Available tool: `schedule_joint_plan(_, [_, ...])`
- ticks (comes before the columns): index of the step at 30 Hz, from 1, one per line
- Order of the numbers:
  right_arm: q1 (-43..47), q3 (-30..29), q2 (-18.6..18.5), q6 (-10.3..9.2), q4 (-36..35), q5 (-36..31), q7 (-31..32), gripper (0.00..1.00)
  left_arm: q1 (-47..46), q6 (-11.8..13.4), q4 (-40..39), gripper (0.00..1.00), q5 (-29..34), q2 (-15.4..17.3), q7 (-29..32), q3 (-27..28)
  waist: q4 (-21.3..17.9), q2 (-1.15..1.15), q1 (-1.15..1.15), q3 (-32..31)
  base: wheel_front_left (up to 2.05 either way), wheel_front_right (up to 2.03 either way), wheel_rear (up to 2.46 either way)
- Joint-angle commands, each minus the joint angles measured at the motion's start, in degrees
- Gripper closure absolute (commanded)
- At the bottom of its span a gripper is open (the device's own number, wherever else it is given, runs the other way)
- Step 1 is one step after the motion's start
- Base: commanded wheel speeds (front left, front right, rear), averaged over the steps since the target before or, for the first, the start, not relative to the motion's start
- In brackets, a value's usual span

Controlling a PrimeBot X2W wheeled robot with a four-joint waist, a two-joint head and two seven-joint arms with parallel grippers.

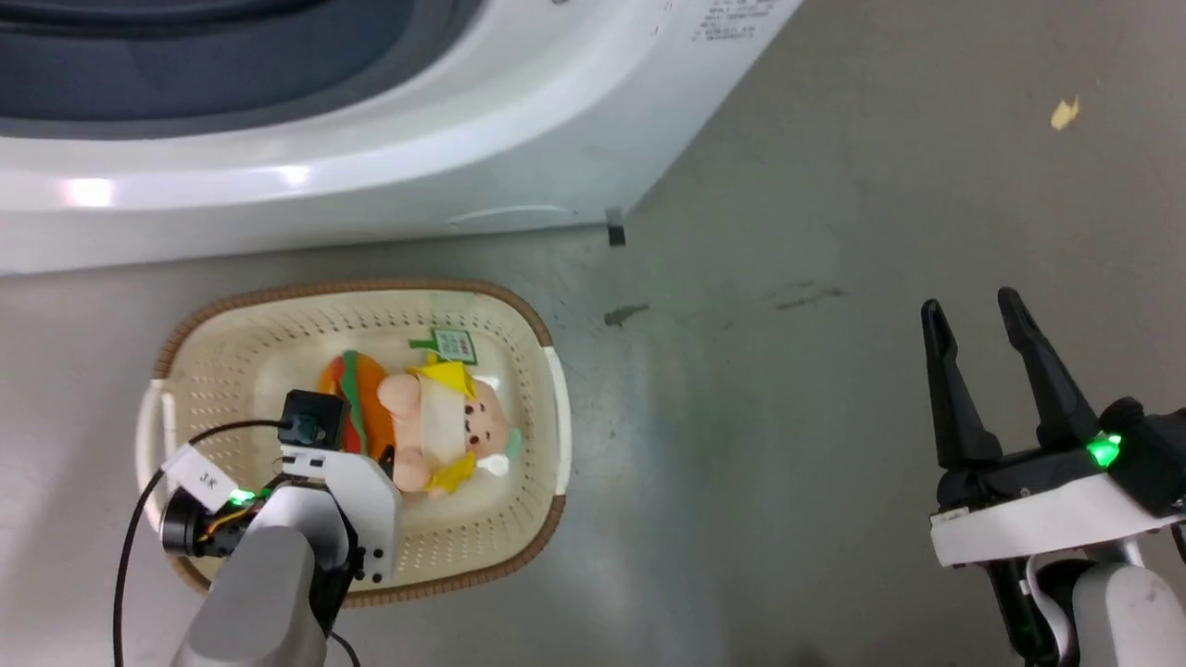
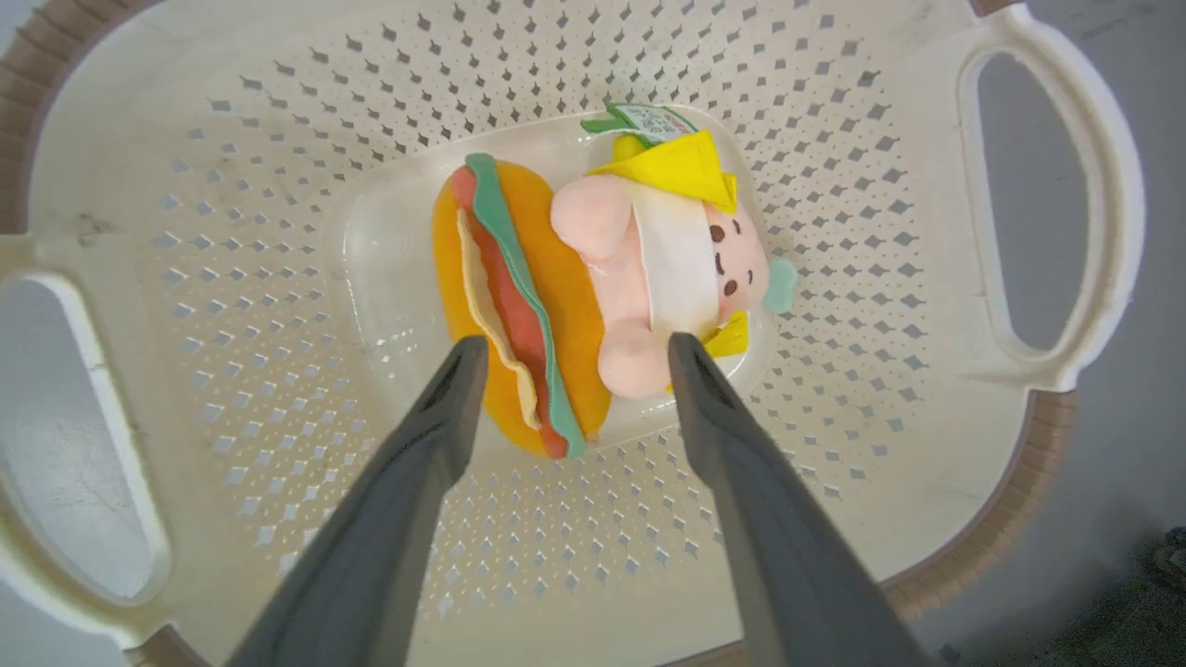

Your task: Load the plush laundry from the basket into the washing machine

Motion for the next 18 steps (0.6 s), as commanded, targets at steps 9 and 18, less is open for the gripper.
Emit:
schedule_joint_plan(9, [-1.4, 0.0, 0.0, -0.04, -0.8, 2.6, -1.6, 0.0, -7.1, 1.1, 6.6, 0.0, -1.4, 1.6, 3.0, -1.6, -1.8, -0.01, -0.01, 6.4, 0.0, 0.0, 0.0])
schedule_joint_plan(18, [-1.9, -0.3, 0.0, -0.04, -1.8, 4.3, -2.6, 0.0, -12.8, 1.7, 12.0, 0.0, -1.9, 3.1, 6.0, -3.6, -3.2, -0.01, -0.01, 11.5, 0.0, 0.0, 0.0])
